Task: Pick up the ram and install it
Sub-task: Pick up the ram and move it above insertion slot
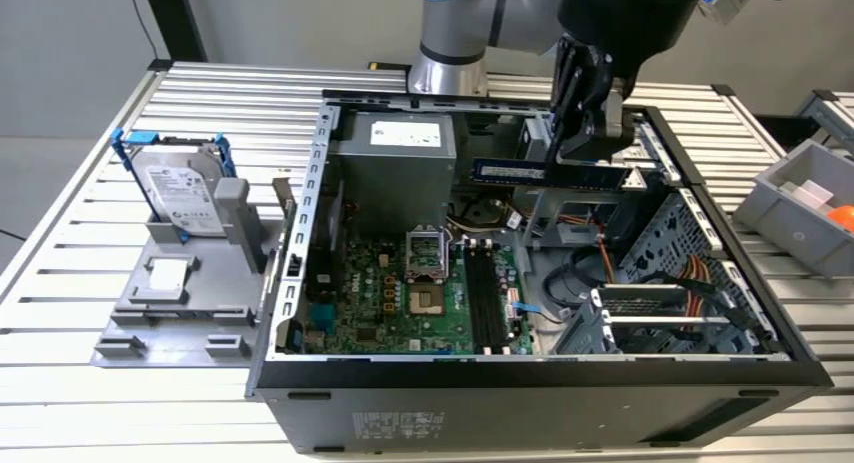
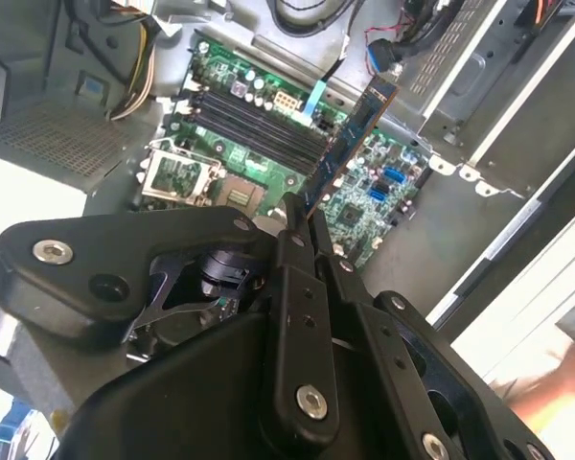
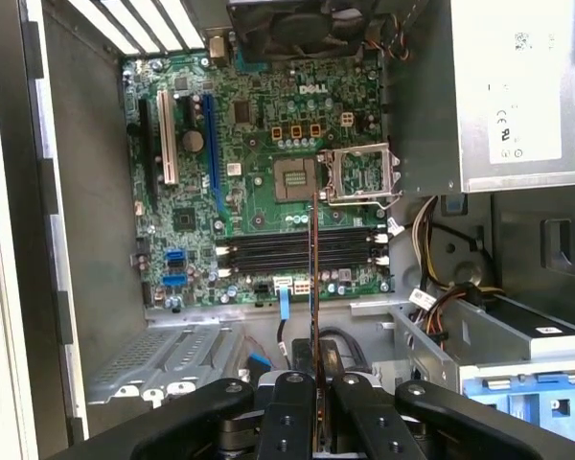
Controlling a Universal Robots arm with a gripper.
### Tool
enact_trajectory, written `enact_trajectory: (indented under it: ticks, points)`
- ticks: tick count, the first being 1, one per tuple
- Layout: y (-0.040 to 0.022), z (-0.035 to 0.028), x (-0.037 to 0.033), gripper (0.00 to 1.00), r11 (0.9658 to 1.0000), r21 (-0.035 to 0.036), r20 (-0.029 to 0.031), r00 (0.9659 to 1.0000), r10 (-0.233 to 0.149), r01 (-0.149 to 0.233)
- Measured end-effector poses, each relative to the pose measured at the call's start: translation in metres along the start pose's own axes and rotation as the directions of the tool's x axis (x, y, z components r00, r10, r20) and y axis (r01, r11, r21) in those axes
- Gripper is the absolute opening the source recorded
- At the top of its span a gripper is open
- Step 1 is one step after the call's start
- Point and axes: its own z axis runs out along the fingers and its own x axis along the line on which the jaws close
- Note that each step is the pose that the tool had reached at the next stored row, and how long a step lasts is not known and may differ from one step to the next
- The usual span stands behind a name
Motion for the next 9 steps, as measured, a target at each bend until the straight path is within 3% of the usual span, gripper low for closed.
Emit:
enact_trajectory:
  ticks: [9]
  points:
    - [-0.0029, 0.0000, -0.0002, 0.00, 1.0000, 0.0000, 0.0000, 1.0000, 0.000, 0.000]
